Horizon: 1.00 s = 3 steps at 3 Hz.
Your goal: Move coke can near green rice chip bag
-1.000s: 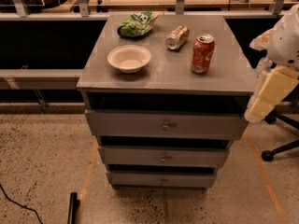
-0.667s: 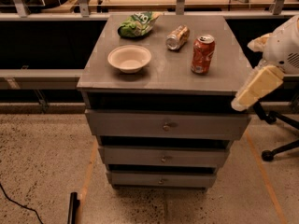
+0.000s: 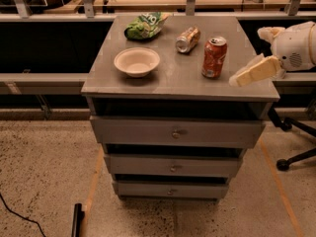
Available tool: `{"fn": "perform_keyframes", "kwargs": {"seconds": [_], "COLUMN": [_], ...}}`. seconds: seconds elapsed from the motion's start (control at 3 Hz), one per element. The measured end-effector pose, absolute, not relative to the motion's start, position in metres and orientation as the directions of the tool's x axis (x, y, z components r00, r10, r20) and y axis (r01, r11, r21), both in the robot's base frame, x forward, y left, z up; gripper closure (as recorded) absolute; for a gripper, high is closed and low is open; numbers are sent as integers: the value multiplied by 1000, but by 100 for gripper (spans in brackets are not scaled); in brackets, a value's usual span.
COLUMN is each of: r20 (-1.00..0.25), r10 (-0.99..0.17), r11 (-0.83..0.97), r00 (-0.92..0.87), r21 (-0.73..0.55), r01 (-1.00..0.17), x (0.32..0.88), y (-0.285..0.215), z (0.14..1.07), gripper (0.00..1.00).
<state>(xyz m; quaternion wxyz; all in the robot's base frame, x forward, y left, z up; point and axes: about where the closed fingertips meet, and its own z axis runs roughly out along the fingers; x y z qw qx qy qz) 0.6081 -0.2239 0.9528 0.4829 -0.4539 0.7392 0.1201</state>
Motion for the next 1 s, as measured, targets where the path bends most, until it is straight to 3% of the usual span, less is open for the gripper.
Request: {"fn": "perform_keyframes", "kwargs": {"seconds": [1.0], "r20": [-835], "r10": [-513], "r11": [650], "r00": [-200], "r21": [-225], "r01": [-726], "x": [629], "y": [-229], "z": [924], "gripper": [0]}}
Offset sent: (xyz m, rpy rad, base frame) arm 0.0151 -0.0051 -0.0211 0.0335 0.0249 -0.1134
